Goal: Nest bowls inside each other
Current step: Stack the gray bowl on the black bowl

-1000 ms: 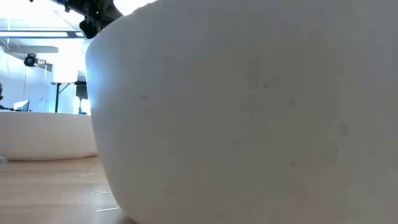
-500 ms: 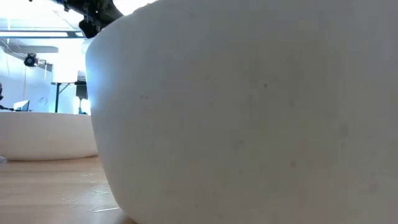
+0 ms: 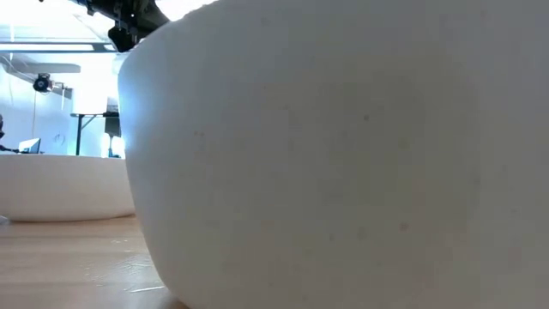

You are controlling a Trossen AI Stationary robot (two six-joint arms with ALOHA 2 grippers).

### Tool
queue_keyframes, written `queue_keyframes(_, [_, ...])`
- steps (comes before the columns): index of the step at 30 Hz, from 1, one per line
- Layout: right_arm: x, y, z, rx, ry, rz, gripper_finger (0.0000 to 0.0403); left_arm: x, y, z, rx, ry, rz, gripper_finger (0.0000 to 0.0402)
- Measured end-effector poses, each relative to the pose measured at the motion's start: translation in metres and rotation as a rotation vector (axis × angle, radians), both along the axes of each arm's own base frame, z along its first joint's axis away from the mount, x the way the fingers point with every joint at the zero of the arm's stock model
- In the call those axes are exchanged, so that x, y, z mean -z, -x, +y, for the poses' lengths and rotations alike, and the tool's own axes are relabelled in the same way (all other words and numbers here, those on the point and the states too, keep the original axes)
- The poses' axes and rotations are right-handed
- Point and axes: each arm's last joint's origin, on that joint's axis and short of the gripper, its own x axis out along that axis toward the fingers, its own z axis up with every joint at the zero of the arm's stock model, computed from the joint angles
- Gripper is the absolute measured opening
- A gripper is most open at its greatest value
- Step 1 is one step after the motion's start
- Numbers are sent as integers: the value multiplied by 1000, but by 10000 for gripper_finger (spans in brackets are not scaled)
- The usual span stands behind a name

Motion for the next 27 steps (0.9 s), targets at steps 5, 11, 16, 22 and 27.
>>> queue_keyframes(5, [9, 0, 0, -143, 59, 72, 149, 0, 0, 0, 0, 0, 0, 0])
queue_keyframes(11, [26, -2, -6, -201, 69, 142, 159, 1, -2, 1, -21, 1, 6, 0])
queue_keyframes(16, [48, -5, -12, -205, 53, 201, 154, 1, -3, 2, -46, 1, 8, 0])
queue_keyframes(22, [63, -6, -15, -200, 33, 251, 124, 1, -4, 3, -52, 0, 1, 0])
queue_keyframes(27, [55, -4, -16, -180, 36, 233, 65, 0, -4, 3, -64, -1, -3, 0])
